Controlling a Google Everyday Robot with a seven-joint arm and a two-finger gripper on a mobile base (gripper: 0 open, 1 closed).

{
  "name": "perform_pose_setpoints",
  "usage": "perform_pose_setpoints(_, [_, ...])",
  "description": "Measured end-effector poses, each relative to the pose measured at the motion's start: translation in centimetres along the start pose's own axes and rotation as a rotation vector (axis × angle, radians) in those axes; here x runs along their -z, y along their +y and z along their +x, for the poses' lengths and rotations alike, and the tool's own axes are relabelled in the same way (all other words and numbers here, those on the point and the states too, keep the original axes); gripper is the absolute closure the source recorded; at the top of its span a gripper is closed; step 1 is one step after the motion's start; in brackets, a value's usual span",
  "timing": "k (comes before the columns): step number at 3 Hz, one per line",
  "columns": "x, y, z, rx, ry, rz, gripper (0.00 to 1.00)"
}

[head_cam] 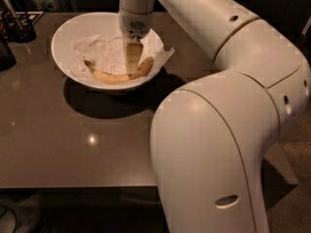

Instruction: Pick banana from white bowl

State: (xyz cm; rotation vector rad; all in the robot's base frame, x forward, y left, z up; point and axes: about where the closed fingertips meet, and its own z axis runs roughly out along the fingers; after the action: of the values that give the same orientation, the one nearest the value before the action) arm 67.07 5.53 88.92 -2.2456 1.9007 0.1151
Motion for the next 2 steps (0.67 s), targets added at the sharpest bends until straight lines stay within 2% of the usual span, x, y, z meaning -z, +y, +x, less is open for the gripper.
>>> perform_pose_setpoints(2, [-4.4, 0.2, 0.3, -0.009, 0.023, -0.088, 0.44])
